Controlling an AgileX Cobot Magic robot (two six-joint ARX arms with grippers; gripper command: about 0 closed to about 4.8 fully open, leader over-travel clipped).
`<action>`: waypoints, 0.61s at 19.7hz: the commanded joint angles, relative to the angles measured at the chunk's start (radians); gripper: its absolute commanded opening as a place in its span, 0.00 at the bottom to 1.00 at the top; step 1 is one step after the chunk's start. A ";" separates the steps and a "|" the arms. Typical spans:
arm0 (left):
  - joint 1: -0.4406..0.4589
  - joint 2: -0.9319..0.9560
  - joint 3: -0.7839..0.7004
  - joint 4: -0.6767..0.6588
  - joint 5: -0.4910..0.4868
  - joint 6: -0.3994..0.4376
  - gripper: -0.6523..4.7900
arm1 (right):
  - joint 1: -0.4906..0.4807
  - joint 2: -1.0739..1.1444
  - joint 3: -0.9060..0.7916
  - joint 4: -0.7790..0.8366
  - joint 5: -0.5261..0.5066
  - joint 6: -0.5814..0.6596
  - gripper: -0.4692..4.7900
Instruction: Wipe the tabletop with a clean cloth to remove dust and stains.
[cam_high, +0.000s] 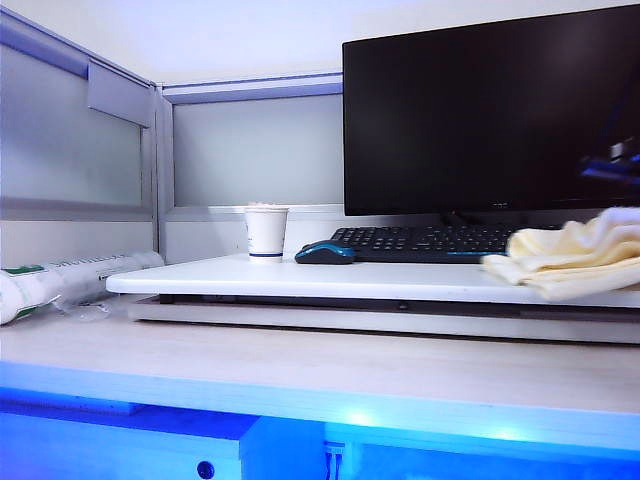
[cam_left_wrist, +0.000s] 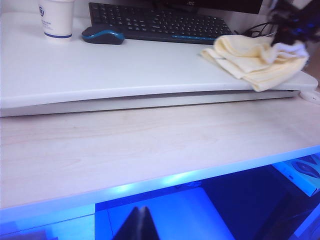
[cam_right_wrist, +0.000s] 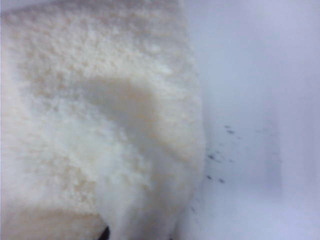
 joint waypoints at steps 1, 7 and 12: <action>0.000 0.000 0.002 -0.029 0.014 0.000 0.11 | -0.045 -0.031 -0.001 0.019 -0.059 -0.028 0.08; 0.000 0.000 0.002 -0.029 0.014 0.000 0.11 | -0.046 -0.031 -0.001 0.026 -0.091 -0.032 0.08; 0.000 0.000 0.002 -0.029 0.015 0.000 0.11 | -0.046 -0.031 -0.001 0.024 -0.142 -0.031 0.27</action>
